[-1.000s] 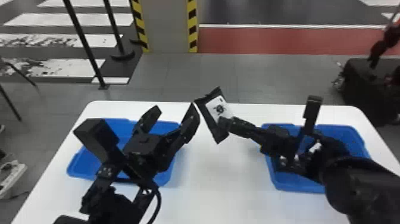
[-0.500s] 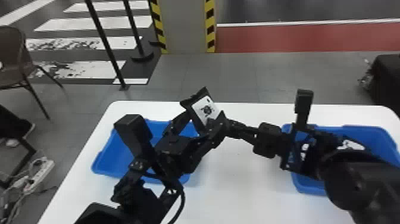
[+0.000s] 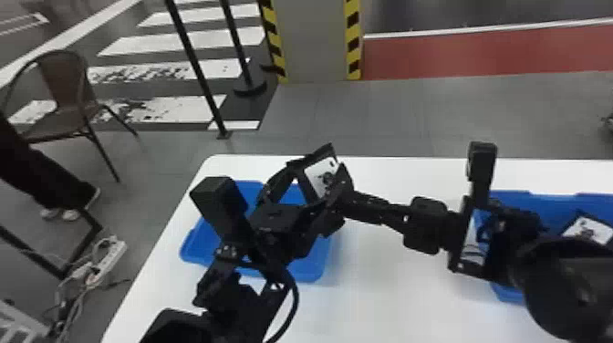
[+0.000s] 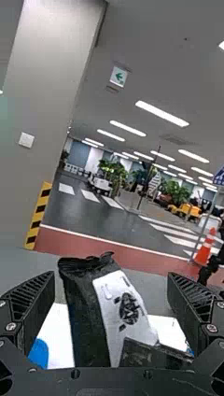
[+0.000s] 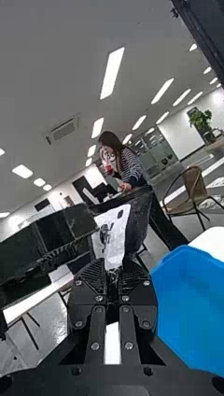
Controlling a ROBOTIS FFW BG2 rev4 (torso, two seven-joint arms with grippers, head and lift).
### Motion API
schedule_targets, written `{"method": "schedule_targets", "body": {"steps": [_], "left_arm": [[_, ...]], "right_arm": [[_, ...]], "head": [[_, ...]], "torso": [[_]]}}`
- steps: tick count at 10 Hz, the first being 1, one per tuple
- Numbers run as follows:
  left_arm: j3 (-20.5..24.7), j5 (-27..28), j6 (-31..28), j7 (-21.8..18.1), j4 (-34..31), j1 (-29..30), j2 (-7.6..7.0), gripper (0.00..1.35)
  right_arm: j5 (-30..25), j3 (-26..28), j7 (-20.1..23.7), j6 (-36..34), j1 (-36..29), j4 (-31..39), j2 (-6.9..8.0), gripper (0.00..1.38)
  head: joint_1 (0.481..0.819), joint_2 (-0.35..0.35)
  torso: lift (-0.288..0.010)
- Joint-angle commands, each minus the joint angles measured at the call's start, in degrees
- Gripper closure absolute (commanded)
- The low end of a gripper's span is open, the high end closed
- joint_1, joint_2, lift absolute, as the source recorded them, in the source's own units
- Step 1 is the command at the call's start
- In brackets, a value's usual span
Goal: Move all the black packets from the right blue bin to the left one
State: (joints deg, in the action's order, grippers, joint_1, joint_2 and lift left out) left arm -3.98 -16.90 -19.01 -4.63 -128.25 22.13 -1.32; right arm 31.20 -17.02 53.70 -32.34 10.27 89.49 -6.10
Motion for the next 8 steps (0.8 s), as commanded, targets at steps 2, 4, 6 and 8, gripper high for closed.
{"method": "schedule_targets", "body": {"steps": [2,4,6,8], "left_arm": [[0.55,-1.38,-3.77,-0.03,-0.07,-0.06,0.0,0.14],[0.38,-1.91,-2.65,0.32,-0.07,0.23,0.09,0.73],[-0.94,-3.05,3.54,3.57,-0.07,1.49,0.09,1.17],[-1.47,-3.84,4.81,3.57,-0.07,1.63,-0.17,1.22]], "right_arm": [[0.18,-0.21,0.0,0.0,0.14,0.02,-0.06,1.06],[0.27,-0.21,0.0,0.0,0.14,0.02,-0.06,1.06],[0.53,-0.21,0.0,0.0,0.14,-0.4,-0.06,1.06],[0.88,-0.21,0.0,0.56,0.14,-0.82,-0.06,1.06]], "head": [[0.695,0.259],[0.695,0.254],[0.695,0.259],[0.695,0.263]], "torso": [[-0.11],[-0.11],[-0.11],[-0.11]]}}
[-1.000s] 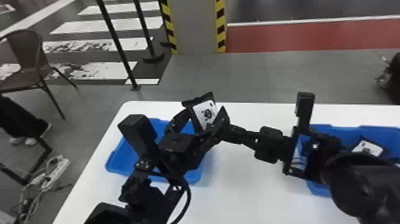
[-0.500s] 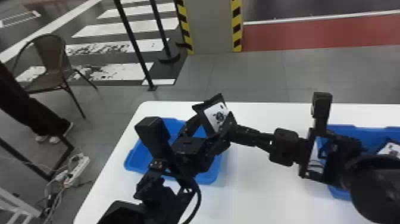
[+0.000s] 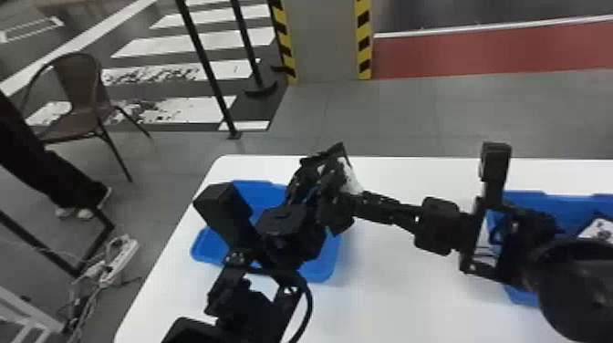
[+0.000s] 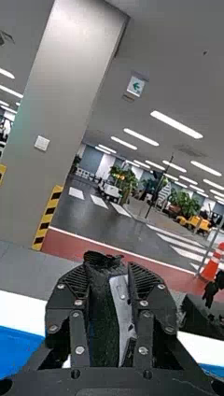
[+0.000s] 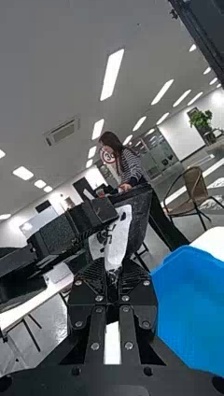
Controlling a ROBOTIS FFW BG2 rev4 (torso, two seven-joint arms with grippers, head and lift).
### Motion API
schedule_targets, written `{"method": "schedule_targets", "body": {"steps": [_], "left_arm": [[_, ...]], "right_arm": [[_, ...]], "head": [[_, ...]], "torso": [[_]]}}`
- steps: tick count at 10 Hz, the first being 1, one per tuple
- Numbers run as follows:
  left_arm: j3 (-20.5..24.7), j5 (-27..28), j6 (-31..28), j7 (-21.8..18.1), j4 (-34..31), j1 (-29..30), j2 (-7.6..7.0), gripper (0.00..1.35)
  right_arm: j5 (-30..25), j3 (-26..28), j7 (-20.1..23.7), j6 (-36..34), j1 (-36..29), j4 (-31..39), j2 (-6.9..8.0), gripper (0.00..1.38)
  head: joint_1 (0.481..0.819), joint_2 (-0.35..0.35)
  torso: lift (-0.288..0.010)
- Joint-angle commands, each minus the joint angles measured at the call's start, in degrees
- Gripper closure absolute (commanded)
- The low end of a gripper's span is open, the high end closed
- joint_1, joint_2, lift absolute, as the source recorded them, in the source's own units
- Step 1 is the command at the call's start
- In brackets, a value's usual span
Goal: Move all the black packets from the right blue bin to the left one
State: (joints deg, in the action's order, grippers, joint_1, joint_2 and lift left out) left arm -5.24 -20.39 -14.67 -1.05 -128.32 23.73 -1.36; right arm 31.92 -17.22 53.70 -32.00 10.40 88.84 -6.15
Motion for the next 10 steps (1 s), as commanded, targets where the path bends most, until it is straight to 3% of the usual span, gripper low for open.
{"method": "schedule_targets", "body": {"steps": [1,4,5,6,7,9,10], "left_arm": [[-0.48,-0.71,0.75,-0.01,0.0,0.04,-0.48,1.22],[-0.83,-1.06,3.0,-0.01,0.0,0.04,-0.57,1.22],[-0.83,-1.06,2.86,-0.01,0.0,0.04,-0.75,1.22],[0.05,-0.09,3.0,0.08,0.0,0.04,-0.57,1.22],[1.37,1.93,3.28,1.05,0.99,-0.1,-0.13,1.22],[4.18,11.25,7.78,2.63,8.72,-2.92,0.66,1.22],[4.97,15.73,13.83,3.77,17.16,-6.15,0.92,1.22]], "right_arm": [[0.43,0.08,0.0,0.36,0.15,-0.6,0.0,1.06],[0.95,0.17,-0.35,1.91,1.56,-1.87,0.18,1.06],[1.39,0.35,-0.44,2.75,1.56,-2.15,0.35,0.83],[1.39,1.49,-0.44,4.58,1.14,-2.29,0.35,0.32],[0.43,3.86,-0.44,5.0,0.15,-2.43,0.44,0.0],[-2.12,9.31,-1.76,5.14,-3.64,-0.04,0.44,0.22],[-2.56,10.81,-2.28,4.72,-4.91,1.51,0.35,0.31]], "head": [[0.695,0.262],[0.695,0.254],[0.695,0.253],[0.695,0.251],[0.695,0.247],[0.695,0.241],[0.695,0.239]], "torso": [[-0.11],[-0.11],[-0.11],[-0.11],[-0.11],[-0.11],[-0.11]]}}
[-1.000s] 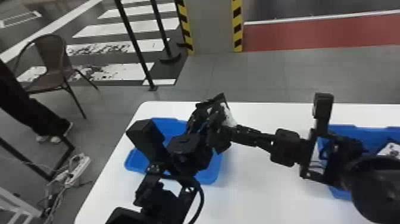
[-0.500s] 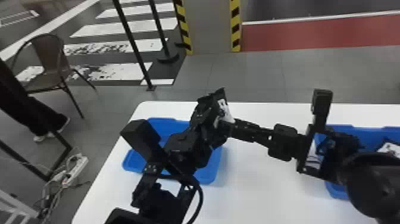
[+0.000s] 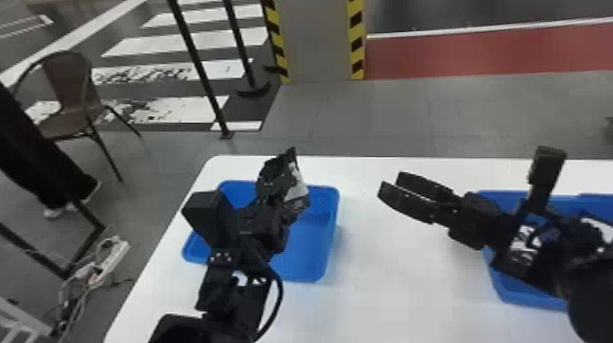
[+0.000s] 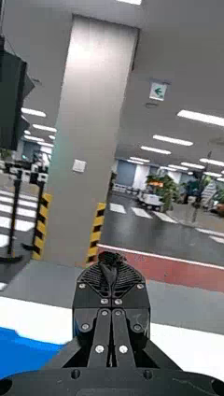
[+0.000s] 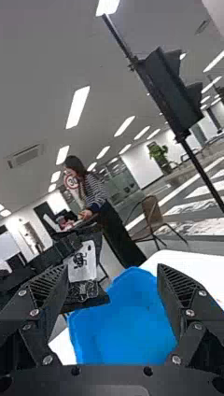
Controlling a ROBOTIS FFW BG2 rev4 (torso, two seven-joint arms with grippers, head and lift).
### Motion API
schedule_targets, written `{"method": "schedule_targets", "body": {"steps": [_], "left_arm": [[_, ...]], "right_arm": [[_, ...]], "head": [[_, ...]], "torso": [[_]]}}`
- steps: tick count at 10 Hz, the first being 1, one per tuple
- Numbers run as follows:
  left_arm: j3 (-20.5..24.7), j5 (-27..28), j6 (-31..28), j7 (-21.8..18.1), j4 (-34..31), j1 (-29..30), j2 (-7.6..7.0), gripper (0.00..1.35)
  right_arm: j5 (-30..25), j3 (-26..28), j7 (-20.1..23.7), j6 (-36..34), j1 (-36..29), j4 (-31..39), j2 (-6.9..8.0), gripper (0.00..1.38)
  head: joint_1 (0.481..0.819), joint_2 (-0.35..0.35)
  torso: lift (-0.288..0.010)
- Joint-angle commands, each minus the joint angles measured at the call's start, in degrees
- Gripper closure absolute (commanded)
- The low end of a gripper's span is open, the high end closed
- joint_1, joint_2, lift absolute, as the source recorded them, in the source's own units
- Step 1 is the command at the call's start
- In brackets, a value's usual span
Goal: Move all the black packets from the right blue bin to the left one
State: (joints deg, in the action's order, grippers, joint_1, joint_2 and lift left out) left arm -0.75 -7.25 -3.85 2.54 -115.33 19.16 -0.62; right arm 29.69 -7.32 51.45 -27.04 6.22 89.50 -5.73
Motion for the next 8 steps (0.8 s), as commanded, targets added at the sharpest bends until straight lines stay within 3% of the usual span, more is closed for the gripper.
{"method": "schedule_targets", "body": {"steps": [1,2,3,4,5,6,8], "left_arm": [[1.37,5.58,8.77,0.27,12.61,-5.11,0.27,1.22],[1.9,7.95,14.12,0.36,19.08,-7.5,0.18,1.19],[2.16,8.22,15.52,0.36,20.77,-7.92,0.18,0.73],[2.42,8.13,16.79,0.36,20.77,-7.5,0.27,0.13],[1.99,7.07,17.91,0.27,20.77,-6.79,0.09,0.0],[1.37,4.7,20.02,0.01,20.63,-5.95,-0.08,0.12],[1.02,2.33,20.87,-1.13,17.11,-3.28,-0.26,0.14]], "right_arm": [[-0.34,1.08,-0.03,-0.37,-0.73,0.85,-0.16,0.37],[-0.87,1.08,-0.03,-0.66,-0.73,1.13,-0.16,0.38],[-1.22,1.26,-0.3,-0.66,-0.73,1.13,-0.16,0.39],[-3.15,2.75,-0.91,0.19,-1.72,2.12,-0.16,0.38],[-4.82,4.51,-3.72,0.89,-4.25,5.21,-0.16,0.38],[-6.58,6.53,-8.56,1.03,-7.77,9.99,-0.16,0.38],[-8.78,8.9,-20.77,-0.66,-16.34,22.08,-0.16,0.35]], "head": [[0.695,0.24],[0.695,0.243],[0.695,0.247],[0.695,0.249],[0.695,0.246],[0.695,0.229],[0.695,0.178]], "torso": [[-0.11],[-0.11],[-0.11],[-0.11],[-0.11],[-0.11],[-0.11]]}}
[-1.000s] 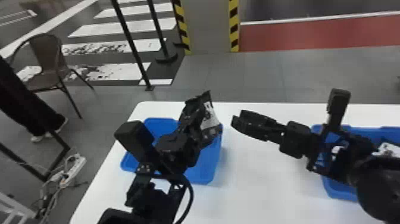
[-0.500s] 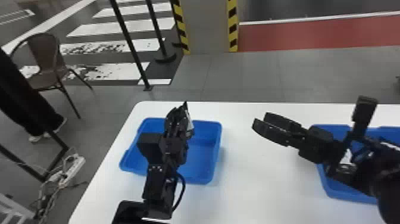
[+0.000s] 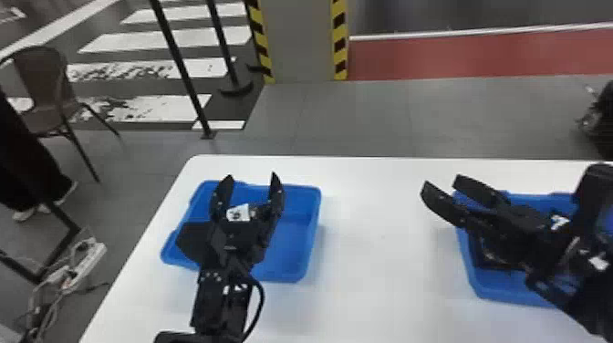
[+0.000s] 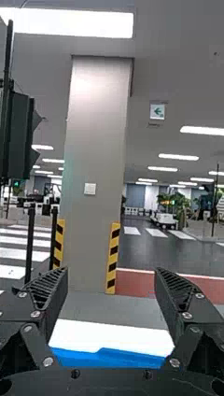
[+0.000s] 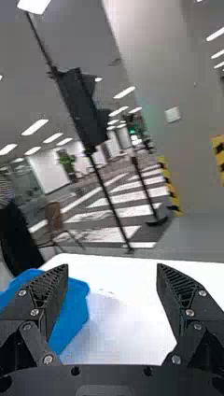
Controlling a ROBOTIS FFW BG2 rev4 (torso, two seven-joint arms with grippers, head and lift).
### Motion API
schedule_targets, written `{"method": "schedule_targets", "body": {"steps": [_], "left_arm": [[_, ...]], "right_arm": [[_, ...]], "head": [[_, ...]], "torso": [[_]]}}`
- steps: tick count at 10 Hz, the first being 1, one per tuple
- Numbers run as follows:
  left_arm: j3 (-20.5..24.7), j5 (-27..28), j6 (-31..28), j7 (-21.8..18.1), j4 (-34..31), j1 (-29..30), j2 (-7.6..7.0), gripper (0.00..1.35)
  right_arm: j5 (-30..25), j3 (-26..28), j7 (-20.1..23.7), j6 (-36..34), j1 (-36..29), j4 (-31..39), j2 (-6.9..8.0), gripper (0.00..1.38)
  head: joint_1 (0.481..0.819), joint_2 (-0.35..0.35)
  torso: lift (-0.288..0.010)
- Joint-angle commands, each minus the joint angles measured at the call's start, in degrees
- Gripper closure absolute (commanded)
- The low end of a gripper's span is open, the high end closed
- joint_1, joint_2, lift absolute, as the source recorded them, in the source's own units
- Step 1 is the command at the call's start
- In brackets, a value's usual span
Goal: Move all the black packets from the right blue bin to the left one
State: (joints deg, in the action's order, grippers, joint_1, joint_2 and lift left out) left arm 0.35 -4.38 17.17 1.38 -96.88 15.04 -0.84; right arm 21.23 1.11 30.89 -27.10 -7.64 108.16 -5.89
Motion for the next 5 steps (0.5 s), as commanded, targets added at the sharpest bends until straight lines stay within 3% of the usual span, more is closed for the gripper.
{"method": "schedule_targets", "body": {"steps": [1,3,5], "left_arm": [[-0.35,-0.45,-1.7,0.02,-3.45,1.83,-0.04,0.14],[-0.97,-0.98,-2.68,-0.24,-5.28,2.68,-0.21,0.14],[-1.15,-2.03,-2.96,-0.33,-5.7,3.8,-0.3,0.14]], "right_arm": [[-1.19,1.09,-6.01,-1.86,-6.42,8.77,0.0,0.33],[-2.51,1.0,-16.91,-4.68,-13.45,17.91,0.09,0.32],[-3.04,1.09,-26.32,-6.08,-17.53,22.27,0.88,0.32]], "head": [[0.695,0.146],[0.695,0.11],[0.695,0.07]], "torso": [[-0.11],[-0.11],[-0.11]]}}
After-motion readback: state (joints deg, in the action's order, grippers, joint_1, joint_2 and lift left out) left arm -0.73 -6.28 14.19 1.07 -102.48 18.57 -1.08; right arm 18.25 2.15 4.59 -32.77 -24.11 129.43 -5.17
